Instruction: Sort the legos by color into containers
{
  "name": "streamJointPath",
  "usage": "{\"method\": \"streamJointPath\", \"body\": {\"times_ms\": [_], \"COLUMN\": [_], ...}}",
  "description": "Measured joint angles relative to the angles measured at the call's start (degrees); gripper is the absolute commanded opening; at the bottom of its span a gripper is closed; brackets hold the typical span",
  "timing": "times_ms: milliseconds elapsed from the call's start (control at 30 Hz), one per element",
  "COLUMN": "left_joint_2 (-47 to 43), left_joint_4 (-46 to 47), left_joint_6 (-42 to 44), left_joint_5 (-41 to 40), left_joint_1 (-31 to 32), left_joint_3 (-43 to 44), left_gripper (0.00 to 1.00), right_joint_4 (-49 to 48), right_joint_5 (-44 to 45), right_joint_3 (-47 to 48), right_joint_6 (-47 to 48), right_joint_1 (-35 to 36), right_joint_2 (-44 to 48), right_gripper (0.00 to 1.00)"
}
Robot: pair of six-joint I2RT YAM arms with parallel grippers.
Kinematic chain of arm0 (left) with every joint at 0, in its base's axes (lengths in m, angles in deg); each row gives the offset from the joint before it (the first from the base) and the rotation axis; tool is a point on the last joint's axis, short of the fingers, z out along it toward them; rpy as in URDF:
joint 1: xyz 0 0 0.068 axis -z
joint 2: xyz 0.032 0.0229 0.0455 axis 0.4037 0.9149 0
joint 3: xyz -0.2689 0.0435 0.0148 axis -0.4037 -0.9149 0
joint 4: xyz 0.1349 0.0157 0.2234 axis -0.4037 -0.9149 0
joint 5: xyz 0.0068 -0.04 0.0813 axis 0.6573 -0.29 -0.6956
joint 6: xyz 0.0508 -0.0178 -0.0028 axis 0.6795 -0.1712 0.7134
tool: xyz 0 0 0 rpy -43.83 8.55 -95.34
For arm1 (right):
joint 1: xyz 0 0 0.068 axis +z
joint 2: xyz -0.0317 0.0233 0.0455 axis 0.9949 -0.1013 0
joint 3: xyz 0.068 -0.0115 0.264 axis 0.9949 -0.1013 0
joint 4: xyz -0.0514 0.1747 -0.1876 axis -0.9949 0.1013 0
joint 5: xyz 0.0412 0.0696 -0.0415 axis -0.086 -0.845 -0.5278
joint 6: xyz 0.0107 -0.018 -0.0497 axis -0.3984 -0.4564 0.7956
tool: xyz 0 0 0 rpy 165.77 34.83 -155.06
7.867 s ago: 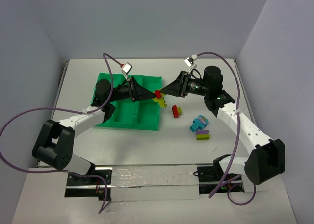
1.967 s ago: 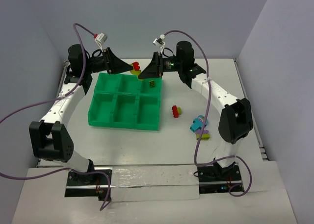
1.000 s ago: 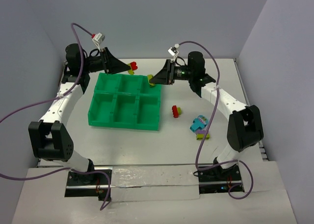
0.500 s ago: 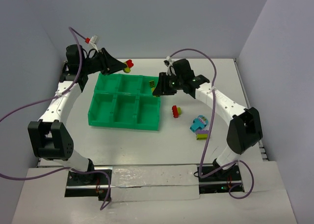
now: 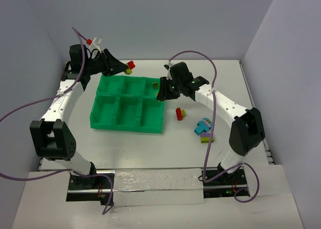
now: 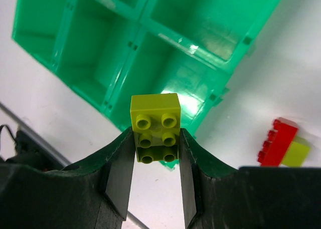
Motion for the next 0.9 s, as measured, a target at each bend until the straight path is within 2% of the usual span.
{"method": "streamJointPath", "body": {"times_ms": [367,500,700,767,833,900], "left_joint_2": [3.8,4.1,4.2,4.2,4.2,4.2], "left_joint_4": [-6.0,-6.5,-7.1,-7.4,-7.4,-7.6], "left_joint_6": [3.7,4.0,4.5,4.6,4.6,4.6], "left_joint_5": [-1.6,-2.7,-3.8,-3.8,-3.8,-3.7], "left_joint_1": [0.0,0.0,0.0,0.0,0.0,0.0], "left_joint_3": [2.1,2.1,2.1,2.1,2.1,2.1], "left_gripper": [0.0,0.0,0.0,0.0,0.0,0.0], "right_joint_4": [2.6,3.9,4.8,6.4,6.3,7.2], "right_joint_5": [6.1,8.6,12.7,13.4,13.6,13.7], "right_joint_3": [4.7,9.4,18.9,22.8,27.1,30.5], "right_joint_6": [0.1,-0.5,-1.9,-2.1,-2.2,-2.4], "right_joint_1": [0.0,0.0,-0.3,-0.3,-0.3,-0.4], "right_joint_2": [-2.4,-5.9,-13.4,-16.4,-20.1,-23.3], "right_gripper": [0.0,0.0,0.12,0.2,0.34,0.41]}}
